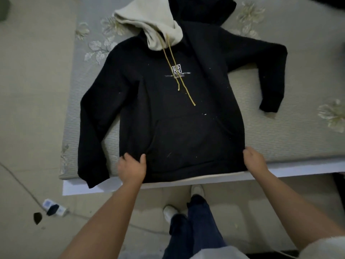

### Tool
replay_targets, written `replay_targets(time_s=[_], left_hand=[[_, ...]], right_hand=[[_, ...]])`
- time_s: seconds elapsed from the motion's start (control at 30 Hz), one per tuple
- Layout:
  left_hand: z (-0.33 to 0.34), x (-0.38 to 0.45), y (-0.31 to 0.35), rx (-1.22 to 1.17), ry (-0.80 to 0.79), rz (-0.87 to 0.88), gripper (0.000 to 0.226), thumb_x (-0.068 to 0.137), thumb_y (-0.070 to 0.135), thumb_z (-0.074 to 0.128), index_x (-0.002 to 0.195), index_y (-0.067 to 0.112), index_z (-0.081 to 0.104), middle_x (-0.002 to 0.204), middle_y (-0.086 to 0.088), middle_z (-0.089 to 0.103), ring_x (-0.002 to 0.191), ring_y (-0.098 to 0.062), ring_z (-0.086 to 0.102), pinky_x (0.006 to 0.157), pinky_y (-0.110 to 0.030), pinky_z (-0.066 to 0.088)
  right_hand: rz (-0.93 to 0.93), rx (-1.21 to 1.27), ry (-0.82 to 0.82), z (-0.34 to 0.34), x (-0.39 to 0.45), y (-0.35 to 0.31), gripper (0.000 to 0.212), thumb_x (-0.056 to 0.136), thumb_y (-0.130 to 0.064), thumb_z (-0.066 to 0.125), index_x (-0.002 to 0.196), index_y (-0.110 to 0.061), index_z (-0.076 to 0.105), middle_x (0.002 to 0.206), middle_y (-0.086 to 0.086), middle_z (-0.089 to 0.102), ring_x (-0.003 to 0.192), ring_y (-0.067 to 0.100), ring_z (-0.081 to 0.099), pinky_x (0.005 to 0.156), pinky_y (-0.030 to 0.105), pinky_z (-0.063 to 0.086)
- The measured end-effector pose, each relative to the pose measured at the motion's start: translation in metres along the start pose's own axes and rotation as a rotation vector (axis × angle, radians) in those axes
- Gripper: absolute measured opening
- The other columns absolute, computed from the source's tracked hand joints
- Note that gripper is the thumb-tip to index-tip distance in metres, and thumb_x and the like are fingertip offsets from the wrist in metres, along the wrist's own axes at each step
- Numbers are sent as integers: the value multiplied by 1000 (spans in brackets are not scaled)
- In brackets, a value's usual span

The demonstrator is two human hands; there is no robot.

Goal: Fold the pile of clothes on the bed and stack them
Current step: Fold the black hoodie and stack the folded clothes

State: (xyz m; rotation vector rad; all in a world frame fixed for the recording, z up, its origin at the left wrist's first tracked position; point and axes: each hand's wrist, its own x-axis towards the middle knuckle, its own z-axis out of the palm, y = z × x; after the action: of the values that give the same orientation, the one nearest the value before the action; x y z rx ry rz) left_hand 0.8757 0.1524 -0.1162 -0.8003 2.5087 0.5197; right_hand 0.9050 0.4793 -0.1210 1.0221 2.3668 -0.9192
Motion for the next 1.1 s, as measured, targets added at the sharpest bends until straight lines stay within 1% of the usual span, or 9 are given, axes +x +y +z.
replay_targets(time_s=[0.07, 0.13, 0.23, 0.37, 0.47, 0.63, 0.73, 0.93, 1.1], left_hand=[[7, 6, -9, -117, -46, -167, 60, 94, 37, 43, 133, -7, 34, 134, -28, 40, 125, -41, 37, 102, -44, 30], [11, 9, -17, -183, -72, -222, 55, 94, 36, 44, 127, -8, 40, 129, -29, 45, 120, -42, 43, 97, -45, 34], [8, 9, -20, -160, -46, -153, 42, 96, 28, 42, 118, -7, 48, 120, -28, 53, 111, -42, 49, 88, -43, 39], [-2, 2, -15, -163, 14, -63, 35, 98, 22, 37, 109, -8, 51, 111, -29, 56, 104, -41, 51, 77, -37, 35], [-13, -5, -10, -208, 74, -37, 37, 99, 24, 33, 107, -9, 49, 108, -30, 56, 102, -42, 51, 77, -38, 35], [-44, -13, -18, -254, 184, -34, 38, 100, 23, 33, 108, -12, 46, 111, -36, 52, 104, -47, 50, 82, -45, 37], [-51, -16, -39, -202, 176, -53, 38, 100, 24, 34, 108, -11, 44, 112, -37, 51, 104, -48, 49, 82, -47, 38], [-24, -31, -70, 108, 5, -61, 43, 97, 25, 43, 121, -8, 32, 117, -34, 48, 105, -47, 50, 79, -48, 41], [-6, -35, -76, 592, -162, 99, 60, 97, 6, 29, 147, 18, -1, 133, -24, 29, 110, -37, 49, 90, -40, 43]], right_hand=[[52, 60, -42, -5, 9, 7, 32, 95, -8, 32, 103, 4, 61, 112, 26, 59, 96, 36, 54, 78, 38, 41], [67, 77, -130, -10, 12, 13, 32, 96, -8, 36, 119, -1, 57, 122, 21, 57, 109, 35, 53, 90, 42, 43], [97, 124, -205, -8, 12, 15, 40, 96, -17, 46, 133, -2, 44, 131, 18, 52, 117, 33, 50, 92, 38, 41], [91, 145, -251, 5, 9, 4, 31, 94, -18, 50, 115, 4, 58, 116, 19, 61, 106, 30, 56, 83, 32, 41], [87, 148, -182, 8, 4, -8, 29, 94, -16, 49, 107, 8, 59, 111, 22, 62, 103, 32, 56, 75, 28, 37], [79, 77, 38, -35, -2, -11, 40, 98, -20, 41, 114, 14, 54, 117, 33, 55, 110, 42, 51, 86, 39, 39], [79, 110, 92, -59, -13, 1, 39, 98, -21, 41, 113, 12, 55, 115, 30, 56, 107, 40, 52, 77, 33, 35], [37, -590, 199, -28, -44, 23, 29, 97, -22, 40, 105, 1, 57, 106, 21, 62, 100, 34, 56, 92, 38, 32], [-50, -1197, -72, 6, -69, 24, 21, 86, -12, 49, 101, -19, 62, 99, -1, 63, 99, 19, 57, 103, 37, 26]])
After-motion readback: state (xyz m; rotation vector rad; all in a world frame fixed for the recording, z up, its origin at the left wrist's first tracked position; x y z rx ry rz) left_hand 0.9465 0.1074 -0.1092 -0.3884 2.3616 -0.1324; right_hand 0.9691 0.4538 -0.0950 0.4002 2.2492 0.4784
